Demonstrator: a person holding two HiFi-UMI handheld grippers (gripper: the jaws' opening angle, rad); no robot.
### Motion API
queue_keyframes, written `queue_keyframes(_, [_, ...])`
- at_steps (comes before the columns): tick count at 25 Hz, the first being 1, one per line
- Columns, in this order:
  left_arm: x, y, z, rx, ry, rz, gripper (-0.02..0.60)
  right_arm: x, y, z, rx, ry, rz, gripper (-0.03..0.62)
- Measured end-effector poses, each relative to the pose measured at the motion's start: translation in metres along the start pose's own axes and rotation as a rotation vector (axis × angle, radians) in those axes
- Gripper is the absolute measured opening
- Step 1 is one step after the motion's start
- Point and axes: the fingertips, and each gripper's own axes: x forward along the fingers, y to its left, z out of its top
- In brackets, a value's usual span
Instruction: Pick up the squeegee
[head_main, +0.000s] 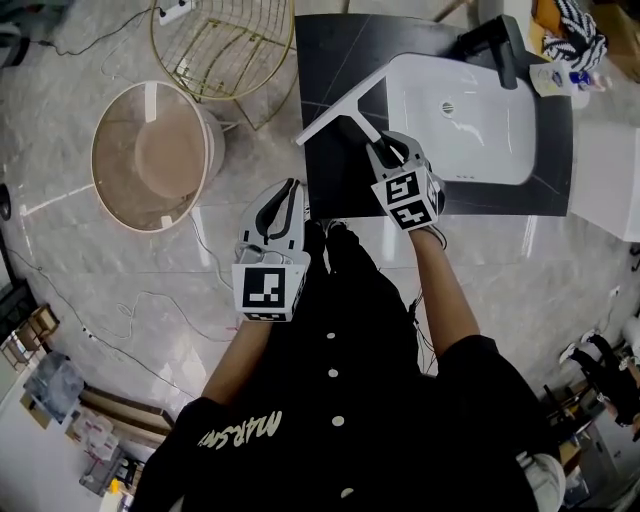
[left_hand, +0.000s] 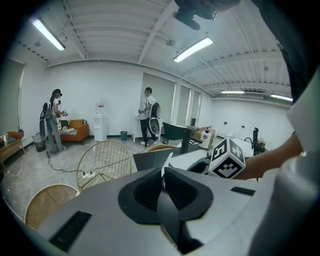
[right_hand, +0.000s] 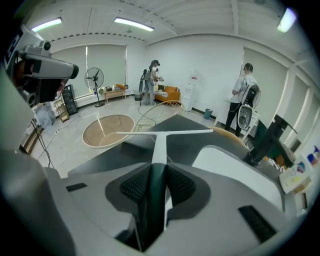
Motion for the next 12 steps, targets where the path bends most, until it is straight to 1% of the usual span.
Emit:
queue_keyframes(5, [-0.003,-0.005,0.023,0.029,-0.054,-0.008,0.025,-0.024,-0.014,0.024,-0.028,-0.058,-0.039,0.089])
queue_keyframes(9, [-0.006,-0.010,0.046,0.058,-0.091,-0.019,0.025,-0.054,-0.023,0.055,-0.018,-0.183,-0.034,0.089])
queue_keyframes(12, [-0.009,-0.014,0.062,0.077,-0.116,-0.031,0.025,-0.084,-0.030,0.082,0.006,-0.273,-0.052,0.089])
